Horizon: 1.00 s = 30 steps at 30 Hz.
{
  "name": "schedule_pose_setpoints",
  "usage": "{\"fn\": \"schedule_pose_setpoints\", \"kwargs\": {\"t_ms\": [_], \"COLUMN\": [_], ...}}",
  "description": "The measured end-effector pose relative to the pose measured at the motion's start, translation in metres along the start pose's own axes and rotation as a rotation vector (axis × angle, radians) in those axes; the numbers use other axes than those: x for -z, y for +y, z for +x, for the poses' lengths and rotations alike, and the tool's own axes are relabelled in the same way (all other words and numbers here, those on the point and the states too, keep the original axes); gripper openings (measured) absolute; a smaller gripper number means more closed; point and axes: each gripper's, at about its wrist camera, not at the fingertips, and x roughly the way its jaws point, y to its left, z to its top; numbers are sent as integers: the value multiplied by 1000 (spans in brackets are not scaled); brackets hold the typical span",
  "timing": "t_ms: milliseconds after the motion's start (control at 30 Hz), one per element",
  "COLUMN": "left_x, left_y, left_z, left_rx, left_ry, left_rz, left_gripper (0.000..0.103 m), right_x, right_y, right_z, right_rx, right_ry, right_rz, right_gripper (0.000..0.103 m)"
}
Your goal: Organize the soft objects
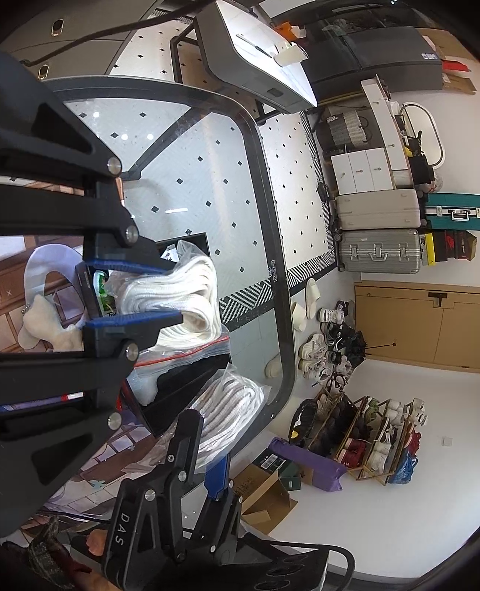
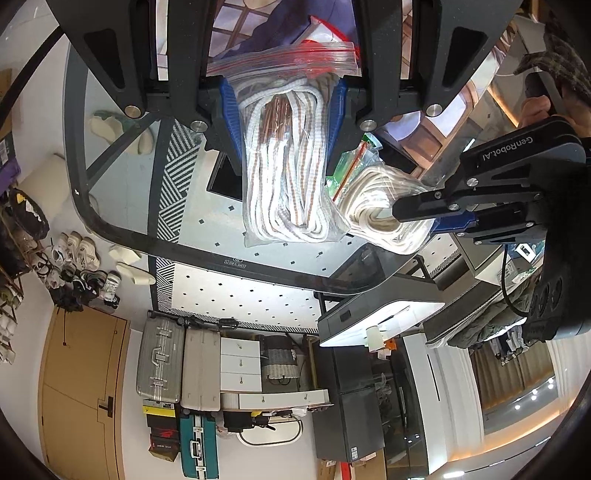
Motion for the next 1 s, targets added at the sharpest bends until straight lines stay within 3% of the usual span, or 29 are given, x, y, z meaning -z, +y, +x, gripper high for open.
{"fn": "schedule_pose_setpoints", "kwargs": {"t_ms": [333, 1000], "left_x": [-4, 3], "left_y": [6, 3], "left_z": [16, 49], "left_rx": [1, 16], "left_ry": [18, 89], "left_rz": [-8, 3], "left_gripper": [16, 16], "right_x": [-16, -13], "right_y": [-5, -10], "right_z": [28, 78], "right_rx": [-17, -36], "right_ry": [24, 85], "right_rz": [6, 22], "right_gripper": [40, 40]}}
